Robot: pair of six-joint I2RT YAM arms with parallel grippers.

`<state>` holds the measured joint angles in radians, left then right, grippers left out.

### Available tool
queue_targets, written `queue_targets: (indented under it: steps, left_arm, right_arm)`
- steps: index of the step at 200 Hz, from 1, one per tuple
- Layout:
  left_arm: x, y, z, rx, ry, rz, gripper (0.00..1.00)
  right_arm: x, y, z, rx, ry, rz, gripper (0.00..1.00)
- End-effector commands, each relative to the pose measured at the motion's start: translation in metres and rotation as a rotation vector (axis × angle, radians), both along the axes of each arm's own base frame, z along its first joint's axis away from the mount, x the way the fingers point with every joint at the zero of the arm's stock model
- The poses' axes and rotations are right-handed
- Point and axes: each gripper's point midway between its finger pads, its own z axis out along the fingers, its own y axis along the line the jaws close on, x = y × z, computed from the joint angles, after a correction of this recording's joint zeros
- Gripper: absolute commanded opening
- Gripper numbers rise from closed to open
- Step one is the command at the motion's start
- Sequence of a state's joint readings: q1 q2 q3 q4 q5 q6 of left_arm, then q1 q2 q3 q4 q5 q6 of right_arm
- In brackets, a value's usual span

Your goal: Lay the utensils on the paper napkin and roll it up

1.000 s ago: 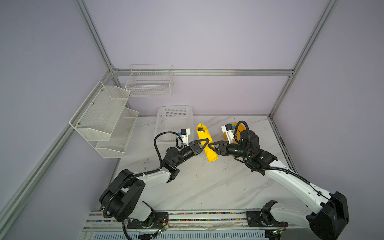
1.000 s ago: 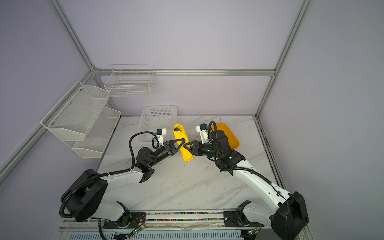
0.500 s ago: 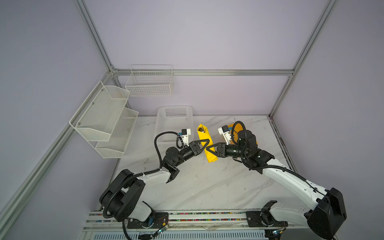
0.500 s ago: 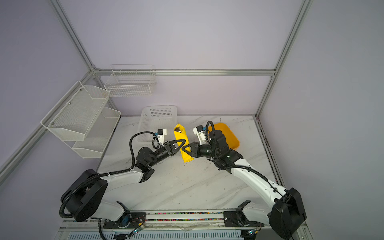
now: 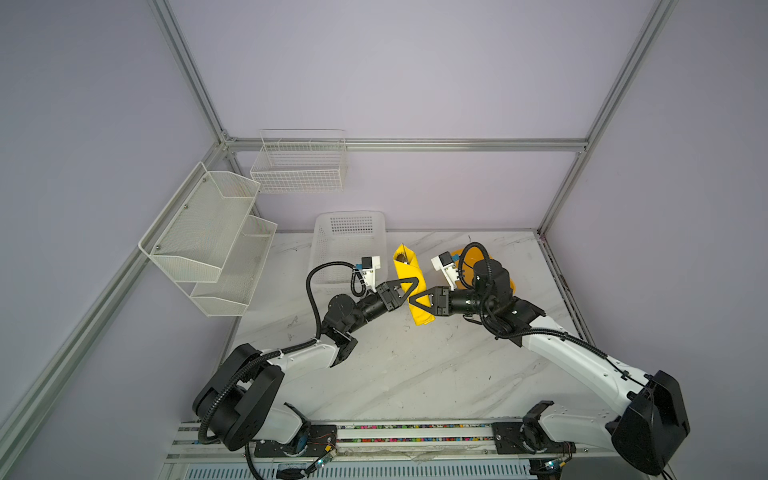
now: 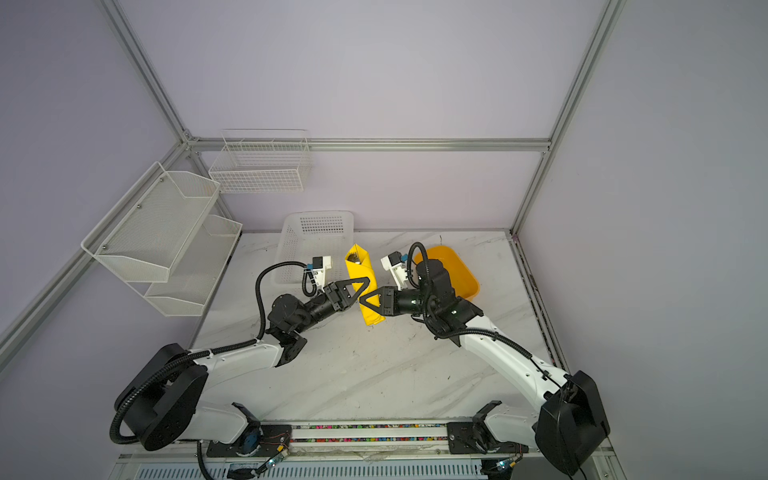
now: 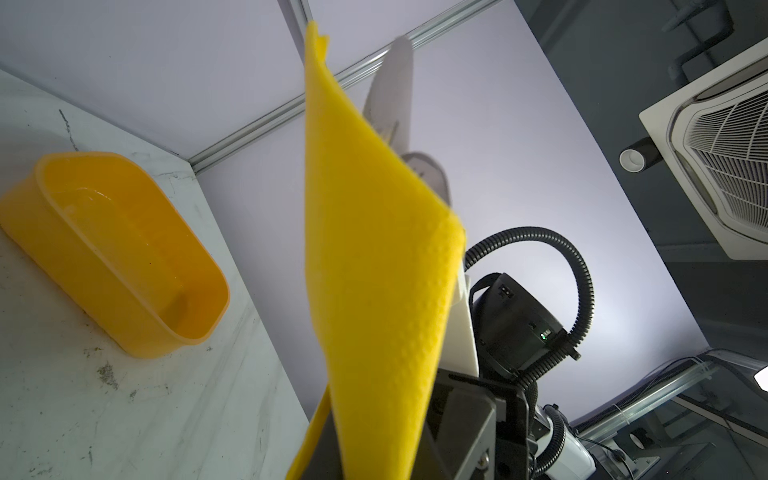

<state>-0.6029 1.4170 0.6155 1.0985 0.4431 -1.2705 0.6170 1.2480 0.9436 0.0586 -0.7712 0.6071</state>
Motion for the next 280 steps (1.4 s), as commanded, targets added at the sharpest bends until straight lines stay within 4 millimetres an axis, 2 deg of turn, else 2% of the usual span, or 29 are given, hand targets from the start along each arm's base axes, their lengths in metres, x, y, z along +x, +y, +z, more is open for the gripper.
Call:
queue_targets:
  steps: [1,55,101,121,158,182,206,231,248,280]
  left_arm:
    - [-0.009,0.009,0.046,-0.072,-0.144,0.013,0.06]
    - [-0.008,0.008,0.042,-0.063,-0.138,0.016,0.08]
    - [-0.006,0.009,0.038,-0.060,-0.127,0.029,0.15]
    - [-0.004,0.009,0.036,-0.052,-0.118,0.035,0.26]
    - [-0.004,0.010,0.031,-0.030,-0.105,0.043,0.38]
    - [-0.004,0.010,0.025,-0.002,-0.090,0.047,0.59]
    - [-0.007,0.010,0.020,0.019,-0.080,0.040,0.69]
    - [-0.012,0.006,0.017,0.018,-0.073,-0.007,0.76]
    - [-0.018,0.002,0.023,-0.019,-0.089,-0.055,0.78]
    - [-0.014,0.002,0.014,-0.032,-0.058,-0.050,0.82]
  right_arm:
    - [-0.008,0.002,0.010,0.042,-0.020,0.041,0.25]
    - [-0.010,0.001,0.015,0.056,-0.033,0.048,0.16]
    - [-0.012,0.000,0.023,0.072,-0.053,0.057,0.12]
    - [-0.011,-0.001,0.022,0.069,-0.055,0.048,0.11]
    - [-0.009,-0.003,0.023,0.073,-0.061,0.032,0.09]
    - [-0.007,-0.003,0.023,0.074,-0.061,0.024,0.08]
    - [-0.007,-0.003,0.024,0.084,-0.060,0.022,0.08]
    - [-0.006,-0.003,0.022,0.095,-0.055,0.025,0.08]
    - [-0.006,-0.002,0.023,0.102,-0.054,0.027,0.08]
    - [-0.007,-0.002,0.028,0.125,-0.060,0.033,0.08]
